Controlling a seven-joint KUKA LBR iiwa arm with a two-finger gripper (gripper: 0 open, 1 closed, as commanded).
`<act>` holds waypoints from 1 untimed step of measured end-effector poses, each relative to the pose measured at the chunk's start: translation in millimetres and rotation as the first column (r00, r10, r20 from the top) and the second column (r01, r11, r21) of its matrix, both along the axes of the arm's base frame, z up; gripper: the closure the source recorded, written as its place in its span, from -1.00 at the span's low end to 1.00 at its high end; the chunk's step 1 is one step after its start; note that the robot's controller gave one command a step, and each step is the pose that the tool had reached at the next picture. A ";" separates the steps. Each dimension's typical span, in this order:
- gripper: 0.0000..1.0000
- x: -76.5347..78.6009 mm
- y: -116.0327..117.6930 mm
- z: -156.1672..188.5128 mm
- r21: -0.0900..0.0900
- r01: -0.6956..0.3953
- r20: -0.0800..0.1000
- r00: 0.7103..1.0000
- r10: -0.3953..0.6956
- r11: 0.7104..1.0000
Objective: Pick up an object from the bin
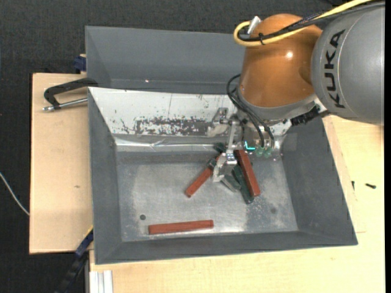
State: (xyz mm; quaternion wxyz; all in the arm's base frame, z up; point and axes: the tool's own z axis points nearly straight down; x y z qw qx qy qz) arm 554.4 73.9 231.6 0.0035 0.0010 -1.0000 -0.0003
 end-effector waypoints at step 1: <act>-1.00 1.5 -0.3 4.5 0.001 0.001 0.009 1.000 -0.001 1.000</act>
Offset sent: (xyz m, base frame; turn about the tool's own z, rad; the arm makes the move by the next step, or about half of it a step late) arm -0.0011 0.0052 -0.1607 -0.2090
